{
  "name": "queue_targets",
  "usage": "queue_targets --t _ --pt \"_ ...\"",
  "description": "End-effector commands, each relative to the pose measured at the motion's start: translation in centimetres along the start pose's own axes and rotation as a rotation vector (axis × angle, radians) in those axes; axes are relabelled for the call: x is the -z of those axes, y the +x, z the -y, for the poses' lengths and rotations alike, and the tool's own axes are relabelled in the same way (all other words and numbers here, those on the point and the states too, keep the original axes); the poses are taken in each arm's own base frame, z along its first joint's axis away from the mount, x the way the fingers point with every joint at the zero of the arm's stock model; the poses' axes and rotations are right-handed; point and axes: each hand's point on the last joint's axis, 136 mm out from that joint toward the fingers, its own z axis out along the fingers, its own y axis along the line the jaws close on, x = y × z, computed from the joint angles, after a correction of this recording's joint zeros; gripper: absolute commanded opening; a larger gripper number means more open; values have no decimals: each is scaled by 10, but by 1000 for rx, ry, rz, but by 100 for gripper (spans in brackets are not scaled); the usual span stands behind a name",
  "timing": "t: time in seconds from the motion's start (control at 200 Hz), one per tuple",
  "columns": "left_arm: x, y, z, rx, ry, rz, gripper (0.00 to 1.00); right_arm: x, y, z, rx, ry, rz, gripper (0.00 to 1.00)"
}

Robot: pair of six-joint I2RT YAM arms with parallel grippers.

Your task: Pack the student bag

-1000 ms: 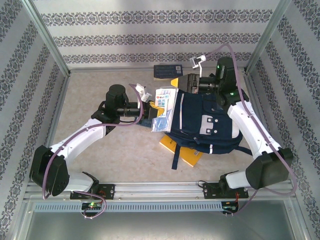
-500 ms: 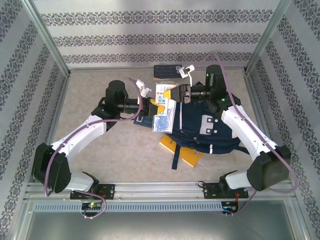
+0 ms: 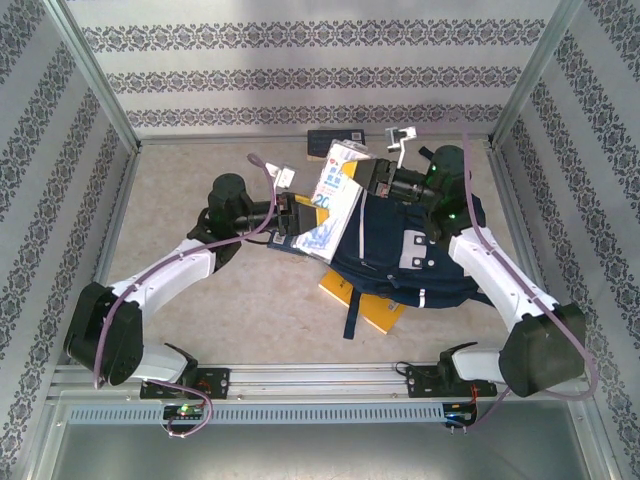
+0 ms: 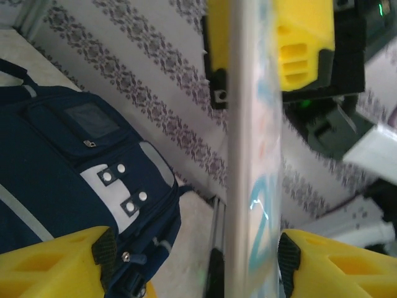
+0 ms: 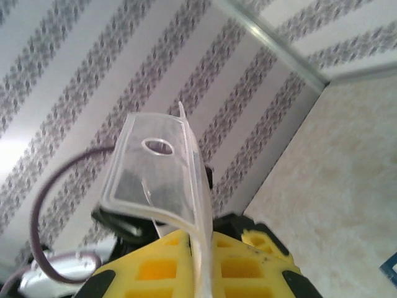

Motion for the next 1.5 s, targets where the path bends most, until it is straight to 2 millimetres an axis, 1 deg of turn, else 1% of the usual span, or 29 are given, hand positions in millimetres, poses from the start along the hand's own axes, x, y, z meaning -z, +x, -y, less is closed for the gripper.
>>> queue_targets --t 0.0,0.05,0.17,0.3,0.365,0.465,0.545,0.64,0.759,0.869,1.044,1.109,1.309,1.404,1.499 --pt "8 -29 1 119 31 190 71 15 -34 -6 -67 -16 229 0" --pt "12 -31 0 157 42 232 73 20 -38 1 -93 4 274 0" --pt "17 -32 -2 227 52 284 72 32 -42 16 -107 65 358 0" --pt "20 -35 -2 271 78 317 69 44 -45 29 -109 116 439 0" --pt "21 -36 -3 290 79 332 67 46 -44 35 -113 129 466 0" --pt "20 -38 -6 315 78 350 63 48 -43 40 -112 142 499 0" --pt "17 -39 -7 335 95 357 58 50 -41 44 -111 158 531 0" --pt "8 -36 -9 368 119 346 54 49 -40 47 -109 166 552 0" --pt "-8 -28 -12 408 139 309 51 41 -36 48 -110 166 545 0" --pt "-16 -23 -12 425 157 293 47 38 -35 51 -102 179 549 0" --pt "-15 -23 -13 419 150 303 36 37 -30 59 -111 201 542 0" --pt "-14 -24 -12 406 142 307 36 37 -27 63 -114 209 537 0" --pt "-8 -27 -10 375 97 317 46 41 -23 70 -126 226 533 0" --pt "-7 -27 -8 374 103 314 45 46 -24 71 -119 242 546 0" --pt "-8 -26 -8 381 114 310 39 49 -26 72 -115 250 553 0"
